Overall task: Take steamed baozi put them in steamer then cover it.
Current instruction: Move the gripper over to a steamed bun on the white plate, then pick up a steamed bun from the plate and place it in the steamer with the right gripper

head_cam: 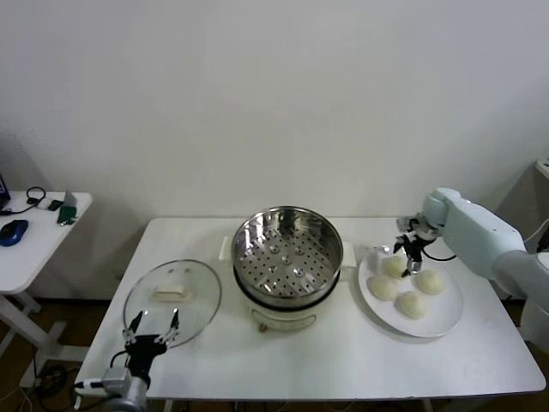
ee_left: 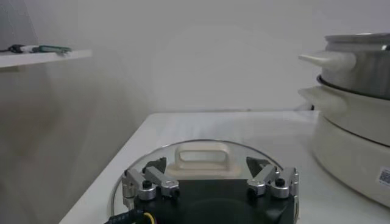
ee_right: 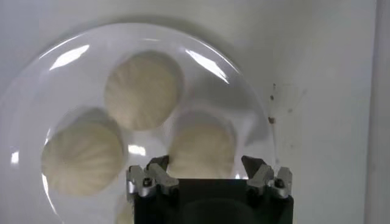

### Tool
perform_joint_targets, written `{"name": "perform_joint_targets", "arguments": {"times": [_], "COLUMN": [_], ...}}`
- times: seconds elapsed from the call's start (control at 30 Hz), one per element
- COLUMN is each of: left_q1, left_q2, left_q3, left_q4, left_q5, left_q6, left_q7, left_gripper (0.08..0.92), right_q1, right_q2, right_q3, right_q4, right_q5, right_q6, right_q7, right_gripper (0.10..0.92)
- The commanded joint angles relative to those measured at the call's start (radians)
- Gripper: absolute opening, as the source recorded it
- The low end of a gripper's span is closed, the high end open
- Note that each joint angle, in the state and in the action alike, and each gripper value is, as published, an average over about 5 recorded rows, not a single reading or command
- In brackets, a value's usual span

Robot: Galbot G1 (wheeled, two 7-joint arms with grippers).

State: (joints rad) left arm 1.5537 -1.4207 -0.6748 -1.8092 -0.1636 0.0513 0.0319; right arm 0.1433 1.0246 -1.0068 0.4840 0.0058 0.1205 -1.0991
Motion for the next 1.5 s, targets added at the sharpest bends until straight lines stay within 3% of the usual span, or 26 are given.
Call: {"name": "perform_joint_targets", "arguments": {"times": [0.03,0.4,0.8,1.07,1.27,1.5], "left_q1": [0.001,0.004,0.013,0.01,0.014,0.024], "left_q2": [-0.001,-0.003,-0.005,-0.008,-0.015,-0.025], "left_q3": [0.0,0.004,0.008,0.008,0.008,0.009], "left_q4": [0.001,-0.006,-0.036,-0.037,-0.047,-0.071], "left_q5": [0.002,0.006,0.009,0.018,0.034,0.043], "left_q6": [-0.002,0.0,0.001,-0.003,-0.009,-0.011], "left_q7": [-0.001,-0.002,-0.004,-0.005,-0.005,-0.005], "left_gripper": [0.823,0.823,0.823,0.823,0.823,0.823], "right_q1": [-0.007,0.102,0.733,0.791,0.665,0.481], "right_q2": [0.011,-0.037,-0.075,0.044,0.158,0.295], "right_q3": [0.011,-0.063,-0.432,-0.439,-0.438,-0.367], "right_q4": [-0.009,0.097,0.608,0.917,0.866,0.568], "right_q5": [-0.014,0.058,0.295,0.254,0.061,-0.194], "right_q6": [0.005,0.02,0.172,0.313,0.381,0.492], "right_q7": [0.004,0.006,-0.019,-0.015,0.006,0.051], "right_gripper": [0.7,0.679,0.679,0.676,0.679,0.679]}}
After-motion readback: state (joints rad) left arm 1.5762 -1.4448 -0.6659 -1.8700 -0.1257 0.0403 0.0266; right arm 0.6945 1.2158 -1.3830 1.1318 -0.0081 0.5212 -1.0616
